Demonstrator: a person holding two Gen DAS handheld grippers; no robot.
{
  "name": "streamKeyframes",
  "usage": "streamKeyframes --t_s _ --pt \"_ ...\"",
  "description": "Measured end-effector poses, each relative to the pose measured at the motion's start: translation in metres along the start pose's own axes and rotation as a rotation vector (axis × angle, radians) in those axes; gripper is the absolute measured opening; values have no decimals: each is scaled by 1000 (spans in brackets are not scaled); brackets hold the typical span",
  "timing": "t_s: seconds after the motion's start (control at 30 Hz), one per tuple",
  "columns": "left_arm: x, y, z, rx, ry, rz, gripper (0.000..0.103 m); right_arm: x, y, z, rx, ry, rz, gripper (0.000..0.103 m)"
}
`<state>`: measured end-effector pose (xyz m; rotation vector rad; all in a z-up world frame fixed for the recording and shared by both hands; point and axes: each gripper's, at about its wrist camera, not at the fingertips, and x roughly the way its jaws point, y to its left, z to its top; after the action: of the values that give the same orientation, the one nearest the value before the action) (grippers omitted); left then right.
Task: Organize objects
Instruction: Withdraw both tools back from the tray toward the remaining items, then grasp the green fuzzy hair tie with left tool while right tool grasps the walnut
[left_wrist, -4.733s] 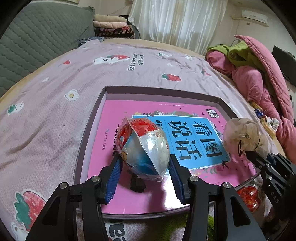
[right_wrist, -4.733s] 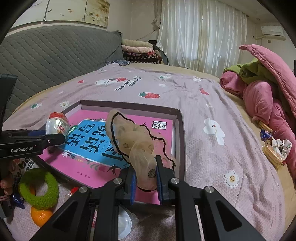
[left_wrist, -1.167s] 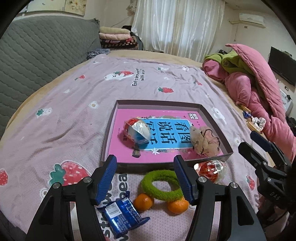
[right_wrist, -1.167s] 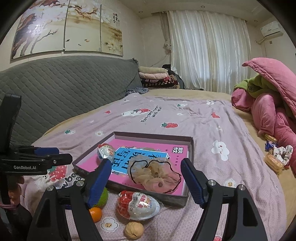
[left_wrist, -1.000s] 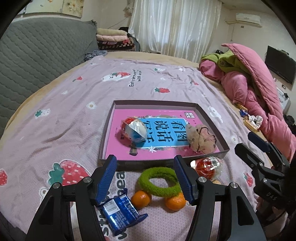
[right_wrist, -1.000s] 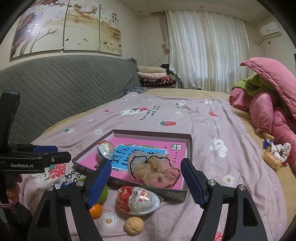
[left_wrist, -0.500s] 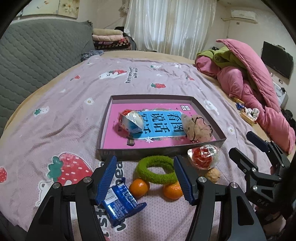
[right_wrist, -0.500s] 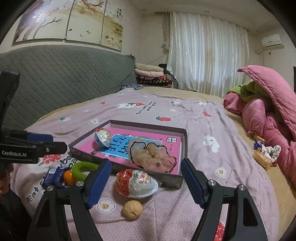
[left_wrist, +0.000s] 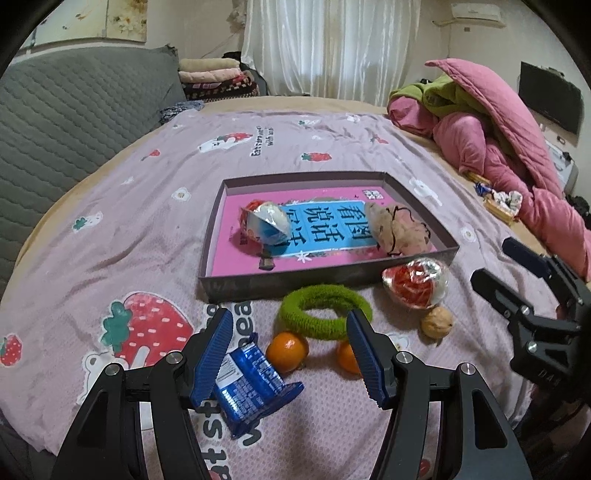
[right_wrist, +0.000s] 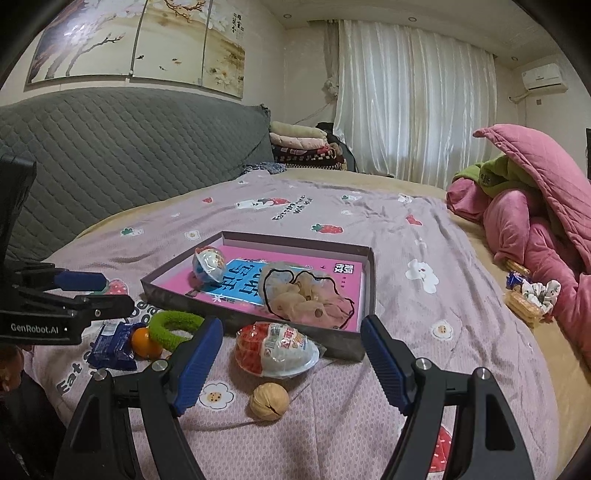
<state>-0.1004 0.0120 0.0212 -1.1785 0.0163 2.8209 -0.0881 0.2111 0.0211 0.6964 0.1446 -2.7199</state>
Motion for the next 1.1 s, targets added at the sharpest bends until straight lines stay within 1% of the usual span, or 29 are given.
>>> streamKeyframes --t_s 0.17,0.37,0.6,0.8,1.1 --pt "3 -1 -9 32 5 24 66 0 1 -3 1 15 -2 77" --pt "7 -2 -17 57 16 27 66 0 1 -8 1 29 -5 77" --pt "10 -2 -24 66 28 26 66 -1 1 -12 12 45 1 77" --pt "9 -2 -27 60 34 11 66 -2 4 -17 3 56 -5 77" --pt "7 -5 -31 82 32 22 66 -3 7 -25 -2 83 -15 77"
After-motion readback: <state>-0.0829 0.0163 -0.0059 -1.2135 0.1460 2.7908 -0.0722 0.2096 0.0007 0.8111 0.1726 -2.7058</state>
